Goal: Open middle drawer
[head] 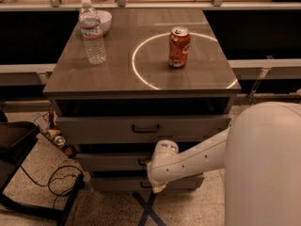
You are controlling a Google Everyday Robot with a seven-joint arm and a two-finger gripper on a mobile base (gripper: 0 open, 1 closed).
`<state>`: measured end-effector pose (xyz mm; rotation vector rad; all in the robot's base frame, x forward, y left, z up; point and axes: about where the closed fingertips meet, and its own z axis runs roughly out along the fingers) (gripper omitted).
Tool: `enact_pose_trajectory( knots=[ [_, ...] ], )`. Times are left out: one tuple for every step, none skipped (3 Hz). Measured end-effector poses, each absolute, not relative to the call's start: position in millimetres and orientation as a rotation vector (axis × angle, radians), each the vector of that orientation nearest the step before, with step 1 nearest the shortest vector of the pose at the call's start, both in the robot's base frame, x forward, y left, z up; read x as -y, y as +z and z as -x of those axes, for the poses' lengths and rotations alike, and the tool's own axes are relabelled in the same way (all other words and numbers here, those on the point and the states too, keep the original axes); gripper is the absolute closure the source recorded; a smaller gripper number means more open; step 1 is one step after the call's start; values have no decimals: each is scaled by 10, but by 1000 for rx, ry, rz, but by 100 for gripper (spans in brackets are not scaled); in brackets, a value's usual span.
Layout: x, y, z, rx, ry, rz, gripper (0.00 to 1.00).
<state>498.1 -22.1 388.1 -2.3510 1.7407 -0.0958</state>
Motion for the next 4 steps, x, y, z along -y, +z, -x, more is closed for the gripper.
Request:
enact_pose_trajectory(
  knots=[
    [217,3878,-4977,-1740,-94,2353,64],
    [217,3885,-4977,-1740,-94,2353,87],
    [217,3915,-4977,-1740,-94,2353,100],
    [217,3915,-4977,-1740,-94,2353,100]
  ],
)
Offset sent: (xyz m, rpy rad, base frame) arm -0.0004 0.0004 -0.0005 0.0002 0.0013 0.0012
